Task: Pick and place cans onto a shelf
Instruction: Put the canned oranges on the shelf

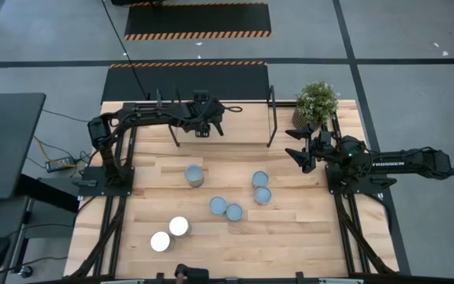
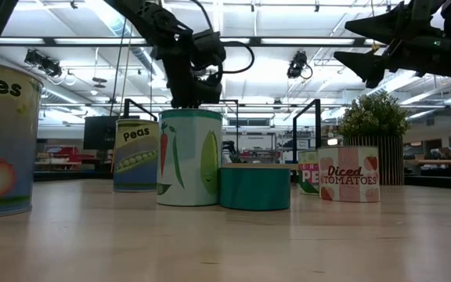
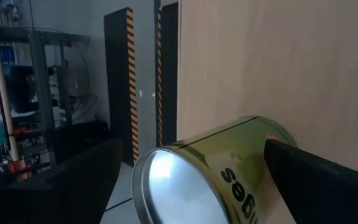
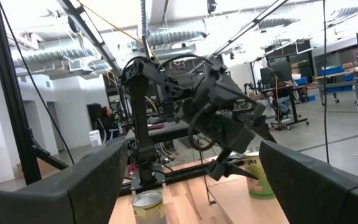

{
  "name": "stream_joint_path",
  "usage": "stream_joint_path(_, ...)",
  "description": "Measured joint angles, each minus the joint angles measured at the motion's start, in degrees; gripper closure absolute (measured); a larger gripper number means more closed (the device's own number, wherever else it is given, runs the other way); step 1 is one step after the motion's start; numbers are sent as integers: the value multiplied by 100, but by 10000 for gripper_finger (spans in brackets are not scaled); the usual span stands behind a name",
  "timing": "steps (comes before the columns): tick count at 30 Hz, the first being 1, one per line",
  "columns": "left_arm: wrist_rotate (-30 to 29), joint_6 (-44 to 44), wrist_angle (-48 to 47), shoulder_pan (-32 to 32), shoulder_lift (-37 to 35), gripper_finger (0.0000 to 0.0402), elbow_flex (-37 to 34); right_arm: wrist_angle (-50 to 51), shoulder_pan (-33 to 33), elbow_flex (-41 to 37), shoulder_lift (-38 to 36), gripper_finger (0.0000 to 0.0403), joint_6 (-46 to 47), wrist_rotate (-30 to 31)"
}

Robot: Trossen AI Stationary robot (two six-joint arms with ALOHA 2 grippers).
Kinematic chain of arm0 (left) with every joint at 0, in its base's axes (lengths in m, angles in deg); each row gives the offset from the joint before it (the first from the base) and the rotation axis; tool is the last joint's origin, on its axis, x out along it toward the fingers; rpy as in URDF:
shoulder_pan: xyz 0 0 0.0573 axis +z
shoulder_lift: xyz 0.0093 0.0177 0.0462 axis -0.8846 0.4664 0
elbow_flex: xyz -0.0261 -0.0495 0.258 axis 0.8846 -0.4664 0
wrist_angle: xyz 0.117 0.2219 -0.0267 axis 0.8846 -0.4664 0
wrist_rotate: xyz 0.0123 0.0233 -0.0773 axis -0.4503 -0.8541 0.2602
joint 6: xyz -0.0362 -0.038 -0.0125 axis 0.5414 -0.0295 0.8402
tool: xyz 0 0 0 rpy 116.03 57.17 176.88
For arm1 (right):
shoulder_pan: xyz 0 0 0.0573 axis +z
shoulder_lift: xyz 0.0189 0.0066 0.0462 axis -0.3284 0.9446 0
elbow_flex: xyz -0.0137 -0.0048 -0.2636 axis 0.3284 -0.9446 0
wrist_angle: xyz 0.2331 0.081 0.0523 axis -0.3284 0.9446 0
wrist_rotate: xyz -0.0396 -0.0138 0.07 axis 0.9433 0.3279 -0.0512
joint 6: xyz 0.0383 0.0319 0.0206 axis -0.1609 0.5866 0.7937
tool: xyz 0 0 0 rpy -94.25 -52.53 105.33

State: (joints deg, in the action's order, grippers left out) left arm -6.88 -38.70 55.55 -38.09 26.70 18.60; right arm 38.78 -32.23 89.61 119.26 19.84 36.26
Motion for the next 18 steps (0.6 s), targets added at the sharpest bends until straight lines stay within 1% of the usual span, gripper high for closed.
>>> stream_joint_path(7,233,-106,21,346,0,4,-1,0,0,0,0,30,2,0)
stream_joint_path(18,438,-755,224,725,0,4,0,0,0,0,0,30,20,0)
